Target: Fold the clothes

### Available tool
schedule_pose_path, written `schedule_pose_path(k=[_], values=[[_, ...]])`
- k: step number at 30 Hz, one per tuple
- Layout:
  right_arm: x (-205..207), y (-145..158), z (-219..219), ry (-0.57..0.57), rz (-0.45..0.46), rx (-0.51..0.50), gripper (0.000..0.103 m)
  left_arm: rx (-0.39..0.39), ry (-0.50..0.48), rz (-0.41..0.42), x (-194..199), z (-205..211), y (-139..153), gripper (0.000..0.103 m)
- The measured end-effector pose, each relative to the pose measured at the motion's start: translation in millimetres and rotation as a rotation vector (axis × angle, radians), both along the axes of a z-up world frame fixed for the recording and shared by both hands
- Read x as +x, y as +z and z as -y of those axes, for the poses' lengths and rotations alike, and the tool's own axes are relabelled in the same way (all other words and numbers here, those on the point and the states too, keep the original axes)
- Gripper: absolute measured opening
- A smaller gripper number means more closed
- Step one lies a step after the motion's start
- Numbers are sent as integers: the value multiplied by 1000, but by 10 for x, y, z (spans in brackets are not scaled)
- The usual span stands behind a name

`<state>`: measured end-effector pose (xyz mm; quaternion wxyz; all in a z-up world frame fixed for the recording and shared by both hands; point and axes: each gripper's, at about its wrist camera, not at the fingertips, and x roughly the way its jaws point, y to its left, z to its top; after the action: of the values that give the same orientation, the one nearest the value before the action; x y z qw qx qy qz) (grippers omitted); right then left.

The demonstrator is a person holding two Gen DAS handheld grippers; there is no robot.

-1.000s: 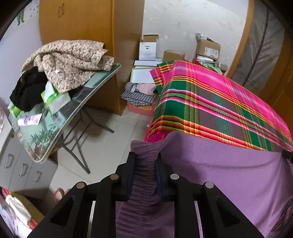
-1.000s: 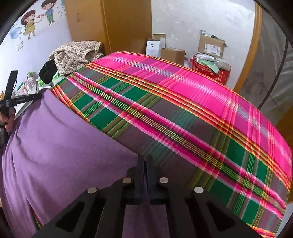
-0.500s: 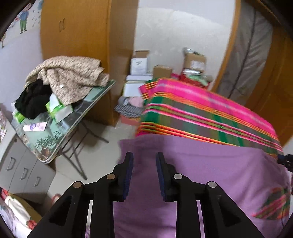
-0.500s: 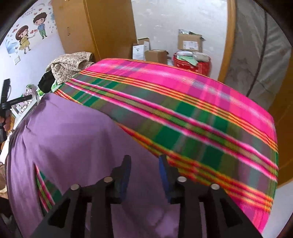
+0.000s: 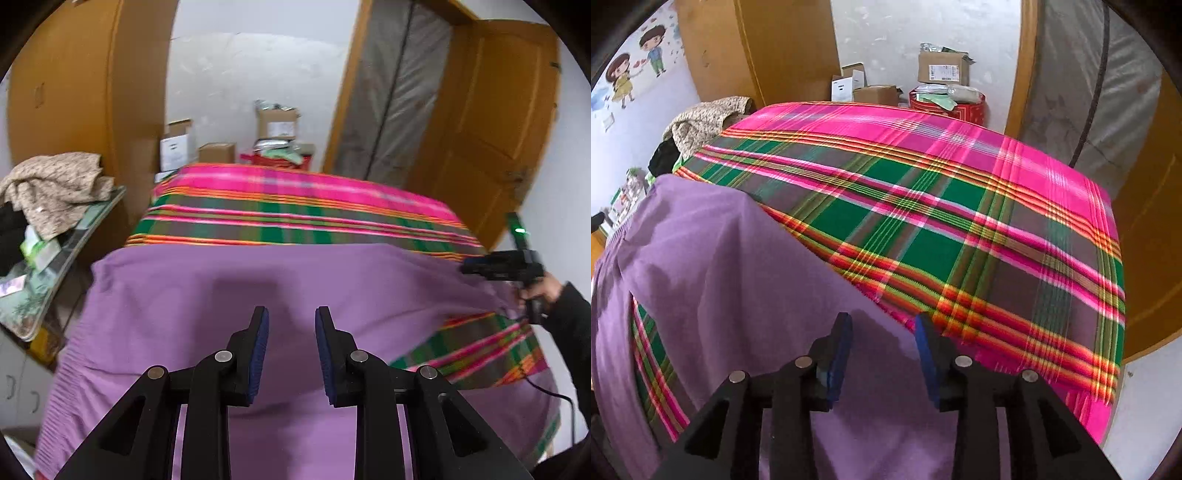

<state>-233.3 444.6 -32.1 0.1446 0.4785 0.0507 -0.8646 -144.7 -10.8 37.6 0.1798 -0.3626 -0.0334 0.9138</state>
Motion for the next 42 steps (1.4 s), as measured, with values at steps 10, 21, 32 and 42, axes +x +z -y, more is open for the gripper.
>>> schedule_pose_path(k=[10,21,32,42], values=[[-11,18,66,64,-6,38,4,9,-30,39,53,-273,-118,27],[-403,67,-26,-36,-38,106,8,13,-35,41,109,-297,-110,27],[390,237,-933,-314,-57,-92,33,34,-60,42,175,-361,-96,27],[963,-99,-1795,-570,17,-339,40,32,-104,65,253,-571,-149,27]])
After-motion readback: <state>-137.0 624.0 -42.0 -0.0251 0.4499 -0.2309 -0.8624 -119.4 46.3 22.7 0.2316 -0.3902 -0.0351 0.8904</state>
